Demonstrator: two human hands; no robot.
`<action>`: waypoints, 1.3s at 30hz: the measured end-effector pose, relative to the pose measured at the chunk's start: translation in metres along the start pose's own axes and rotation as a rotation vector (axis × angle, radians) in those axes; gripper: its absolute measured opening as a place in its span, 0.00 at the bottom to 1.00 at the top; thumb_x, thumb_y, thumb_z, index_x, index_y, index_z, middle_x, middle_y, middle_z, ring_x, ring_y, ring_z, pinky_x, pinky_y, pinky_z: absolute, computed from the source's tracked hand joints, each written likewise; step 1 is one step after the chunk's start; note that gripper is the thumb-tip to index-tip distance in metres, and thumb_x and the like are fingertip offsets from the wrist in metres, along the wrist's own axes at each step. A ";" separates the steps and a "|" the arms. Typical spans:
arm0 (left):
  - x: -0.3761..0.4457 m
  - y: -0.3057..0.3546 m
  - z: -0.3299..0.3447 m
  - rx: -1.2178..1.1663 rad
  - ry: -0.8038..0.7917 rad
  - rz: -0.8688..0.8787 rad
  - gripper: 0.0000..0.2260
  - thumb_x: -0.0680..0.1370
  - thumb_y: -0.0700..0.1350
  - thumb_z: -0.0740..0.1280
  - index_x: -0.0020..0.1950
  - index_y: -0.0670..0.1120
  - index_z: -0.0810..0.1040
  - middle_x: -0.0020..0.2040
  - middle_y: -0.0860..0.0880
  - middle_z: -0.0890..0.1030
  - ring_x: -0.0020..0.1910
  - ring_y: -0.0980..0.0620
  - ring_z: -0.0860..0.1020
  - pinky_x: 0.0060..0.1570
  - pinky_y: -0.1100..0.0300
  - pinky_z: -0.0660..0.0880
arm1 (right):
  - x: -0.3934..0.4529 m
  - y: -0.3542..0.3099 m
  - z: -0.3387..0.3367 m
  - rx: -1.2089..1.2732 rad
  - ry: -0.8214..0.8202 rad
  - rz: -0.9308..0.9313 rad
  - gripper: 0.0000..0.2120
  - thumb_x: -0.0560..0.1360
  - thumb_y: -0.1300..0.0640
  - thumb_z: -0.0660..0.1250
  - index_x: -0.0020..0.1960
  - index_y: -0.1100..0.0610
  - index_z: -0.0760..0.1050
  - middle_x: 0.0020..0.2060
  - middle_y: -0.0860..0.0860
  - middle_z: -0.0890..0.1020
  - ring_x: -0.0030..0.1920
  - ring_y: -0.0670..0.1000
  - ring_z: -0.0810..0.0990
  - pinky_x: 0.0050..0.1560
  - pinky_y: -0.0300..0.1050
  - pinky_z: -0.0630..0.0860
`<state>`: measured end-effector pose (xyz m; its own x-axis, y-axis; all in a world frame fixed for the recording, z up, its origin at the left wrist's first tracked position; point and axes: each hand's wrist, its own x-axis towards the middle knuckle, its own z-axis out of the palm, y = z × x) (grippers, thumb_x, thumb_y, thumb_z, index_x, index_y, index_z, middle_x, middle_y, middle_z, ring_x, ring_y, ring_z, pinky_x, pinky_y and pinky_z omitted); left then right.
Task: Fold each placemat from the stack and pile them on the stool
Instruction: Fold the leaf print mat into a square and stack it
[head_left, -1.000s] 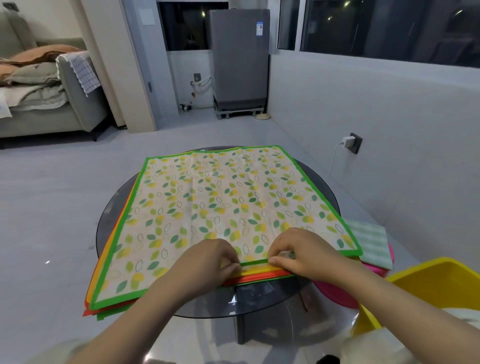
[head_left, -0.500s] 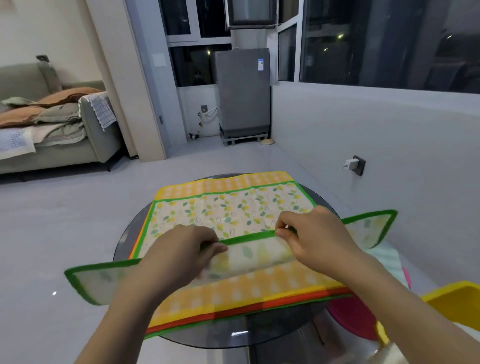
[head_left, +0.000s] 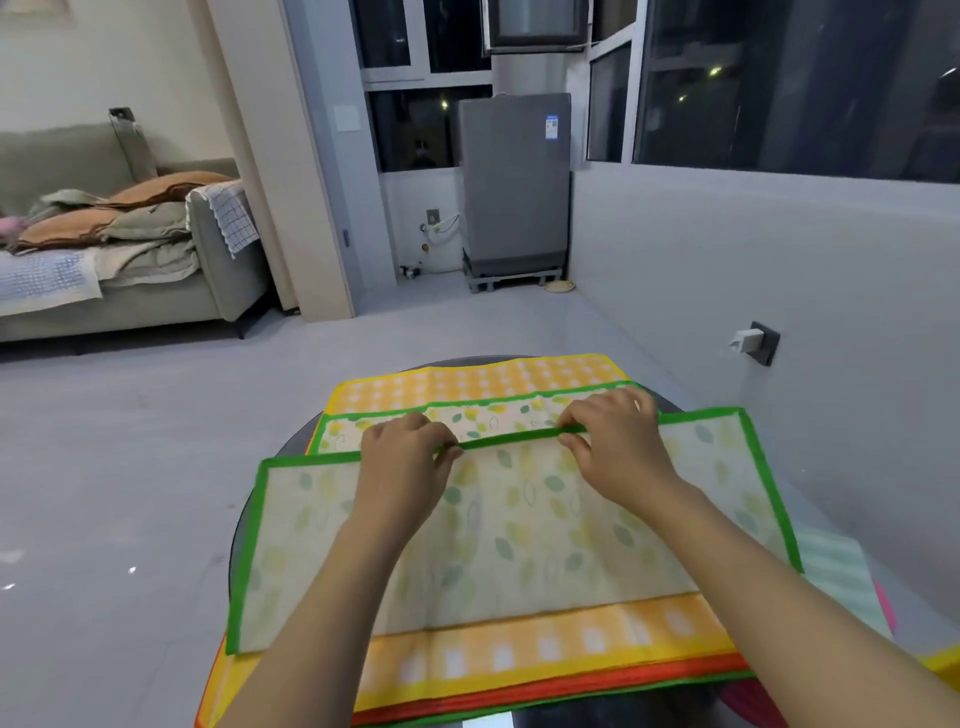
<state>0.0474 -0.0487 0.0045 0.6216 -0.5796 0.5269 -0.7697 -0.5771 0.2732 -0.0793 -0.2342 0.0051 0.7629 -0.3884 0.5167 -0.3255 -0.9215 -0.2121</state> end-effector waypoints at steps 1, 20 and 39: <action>0.000 -0.002 0.008 0.010 -0.051 -0.029 0.06 0.76 0.48 0.68 0.49 0.48 0.83 0.48 0.50 0.80 0.50 0.46 0.77 0.57 0.53 0.63 | 0.001 0.002 0.009 0.002 -0.038 0.010 0.06 0.76 0.53 0.64 0.51 0.51 0.77 0.48 0.46 0.79 0.57 0.51 0.71 0.67 0.45 0.48; -0.038 0.020 0.042 0.058 -0.332 -0.034 0.19 0.81 0.52 0.51 0.69 0.51 0.68 0.69 0.52 0.69 0.69 0.51 0.65 0.69 0.55 0.54 | -0.030 -0.020 0.042 0.043 -0.354 -0.037 0.21 0.81 0.49 0.51 0.73 0.50 0.61 0.70 0.46 0.66 0.72 0.48 0.59 0.70 0.43 0.50; -0.076 0.017 0.057 0.141 -0.559 -0.058 0.30 0.74 0.60 0.35 0.77 0.57 0.39 0.78 0.52 0.38 0.76 0.51 0.35 0.74 0.49 0.34 | -0.081 0.059 0.024 -0.134 -0.573 0.235 0.27 0.80 0.41 0.39 0.76 0.46 0.39 0.76 0.47 0.41 0.76 0.46 0.37 0.75 0.46 0.36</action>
<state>-0.0051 -0.0474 -0.0771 0.6740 -0.7387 -0.0015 -0.7292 -0.6656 0.1588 -0.1474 -0.2576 -0.0692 0.8284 -0.5564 -0.0651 -0.5596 -0.8167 -0.1408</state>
